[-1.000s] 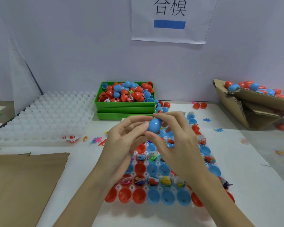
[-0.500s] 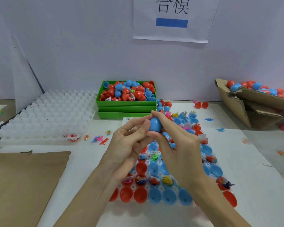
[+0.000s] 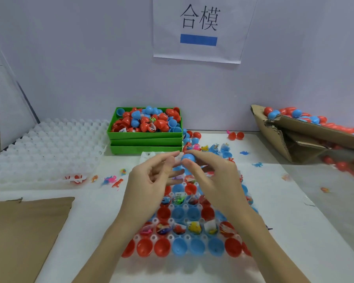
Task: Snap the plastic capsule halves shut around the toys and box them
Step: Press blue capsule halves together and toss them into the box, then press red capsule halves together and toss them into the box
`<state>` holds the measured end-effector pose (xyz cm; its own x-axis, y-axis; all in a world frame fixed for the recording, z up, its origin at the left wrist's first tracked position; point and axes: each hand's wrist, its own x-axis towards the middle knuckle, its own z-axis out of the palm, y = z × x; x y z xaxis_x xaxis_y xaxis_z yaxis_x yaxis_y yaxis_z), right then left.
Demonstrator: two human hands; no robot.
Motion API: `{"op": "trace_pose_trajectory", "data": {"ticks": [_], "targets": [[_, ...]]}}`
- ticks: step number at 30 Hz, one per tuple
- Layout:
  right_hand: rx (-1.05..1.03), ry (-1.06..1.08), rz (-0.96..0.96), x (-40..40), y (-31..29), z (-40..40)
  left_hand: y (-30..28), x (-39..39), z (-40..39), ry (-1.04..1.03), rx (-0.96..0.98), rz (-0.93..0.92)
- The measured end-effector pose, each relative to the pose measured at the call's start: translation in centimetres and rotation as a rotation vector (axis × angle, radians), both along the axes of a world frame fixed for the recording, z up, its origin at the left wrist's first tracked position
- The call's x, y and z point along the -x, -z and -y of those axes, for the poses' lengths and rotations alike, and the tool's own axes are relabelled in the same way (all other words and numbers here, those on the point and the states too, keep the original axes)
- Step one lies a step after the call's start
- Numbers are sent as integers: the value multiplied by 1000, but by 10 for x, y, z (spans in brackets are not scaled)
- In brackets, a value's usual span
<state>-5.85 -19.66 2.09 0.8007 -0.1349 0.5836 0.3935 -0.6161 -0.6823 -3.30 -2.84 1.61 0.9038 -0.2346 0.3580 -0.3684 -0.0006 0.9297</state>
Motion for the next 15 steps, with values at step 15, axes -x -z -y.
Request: {"op": "trace_pose_trajectory", "data": {"ticks": [15], "targets": [[-1460,-202,-358,-65,-70,151,6,-20,-21,-349,-465,296]]}}
